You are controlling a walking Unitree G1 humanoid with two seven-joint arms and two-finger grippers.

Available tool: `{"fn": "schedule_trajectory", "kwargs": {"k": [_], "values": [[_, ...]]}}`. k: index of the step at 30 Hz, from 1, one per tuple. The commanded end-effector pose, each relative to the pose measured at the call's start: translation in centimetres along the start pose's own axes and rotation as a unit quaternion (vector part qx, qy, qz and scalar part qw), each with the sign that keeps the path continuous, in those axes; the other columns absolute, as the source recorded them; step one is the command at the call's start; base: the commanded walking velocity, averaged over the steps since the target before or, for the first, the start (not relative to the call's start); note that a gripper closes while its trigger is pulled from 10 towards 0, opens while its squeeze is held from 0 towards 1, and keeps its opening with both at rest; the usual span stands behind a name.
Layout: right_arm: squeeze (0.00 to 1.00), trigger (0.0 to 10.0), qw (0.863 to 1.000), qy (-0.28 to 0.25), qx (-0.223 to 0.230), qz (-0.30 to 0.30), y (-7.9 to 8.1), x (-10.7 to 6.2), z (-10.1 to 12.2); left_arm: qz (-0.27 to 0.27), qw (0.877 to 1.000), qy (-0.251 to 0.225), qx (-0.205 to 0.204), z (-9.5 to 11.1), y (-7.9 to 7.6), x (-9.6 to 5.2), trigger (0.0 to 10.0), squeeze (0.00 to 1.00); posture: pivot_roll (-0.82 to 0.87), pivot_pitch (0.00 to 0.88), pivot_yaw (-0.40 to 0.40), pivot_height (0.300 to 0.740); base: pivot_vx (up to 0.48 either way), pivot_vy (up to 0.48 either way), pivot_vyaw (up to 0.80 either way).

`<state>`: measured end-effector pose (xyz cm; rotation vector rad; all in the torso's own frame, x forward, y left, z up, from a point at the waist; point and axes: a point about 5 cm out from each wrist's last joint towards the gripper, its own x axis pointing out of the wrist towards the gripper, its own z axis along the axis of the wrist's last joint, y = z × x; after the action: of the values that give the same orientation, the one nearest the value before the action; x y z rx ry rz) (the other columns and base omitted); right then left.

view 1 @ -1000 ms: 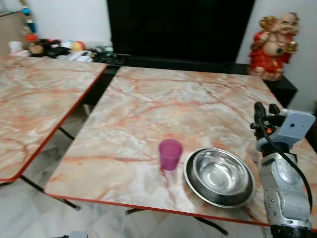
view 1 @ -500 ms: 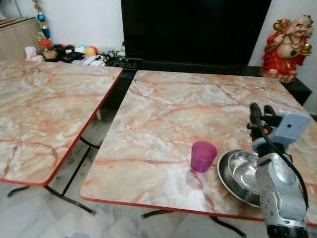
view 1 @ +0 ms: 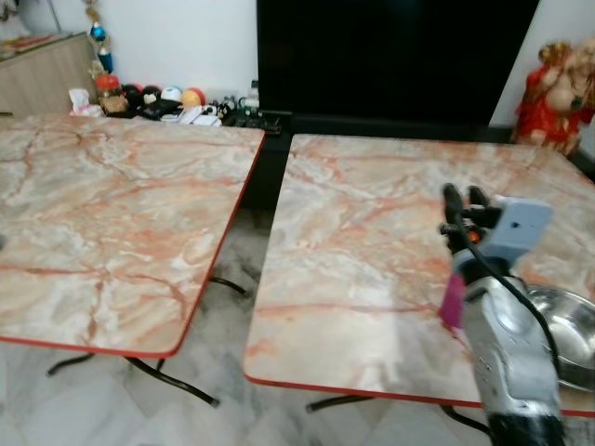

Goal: Setting the table

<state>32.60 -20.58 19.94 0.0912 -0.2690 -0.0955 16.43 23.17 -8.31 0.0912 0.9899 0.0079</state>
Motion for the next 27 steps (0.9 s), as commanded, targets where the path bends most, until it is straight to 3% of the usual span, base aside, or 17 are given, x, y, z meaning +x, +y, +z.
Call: {"fn": "schedule_trajectory", "kwargs": {"k": [1,9,27], "values": [[0.0,10.0,1.0,-0.016,0.002,0.011,0.78,0.45,0.89,0.007,1.0,-0.002,-0.001,0.18,0.55,-0.06,10.0,0.0,0.04,0.0,-0.034,0.74,0.0,0.476,0.0],[0.0,10.0,1.0,-0.014,0.011,0.018,1.58,0.42,0.64,0.009,1.0,-0.003,-0.006,0.17,0.63,-0.08,10.0,0.0,0.05,0.0,-0.033,0.74,0.0,0.476,0.0],[0.0,10.0,1.0,-0.018,0.006,0.021,1.72,0.73,0.83,0.012,1.0,-0.002,-0.014,-0.03,0.65,-0.12,10.0,0.0,0.06,0.0,-0.036,0.74,0.0,0.476,0.0]]}}
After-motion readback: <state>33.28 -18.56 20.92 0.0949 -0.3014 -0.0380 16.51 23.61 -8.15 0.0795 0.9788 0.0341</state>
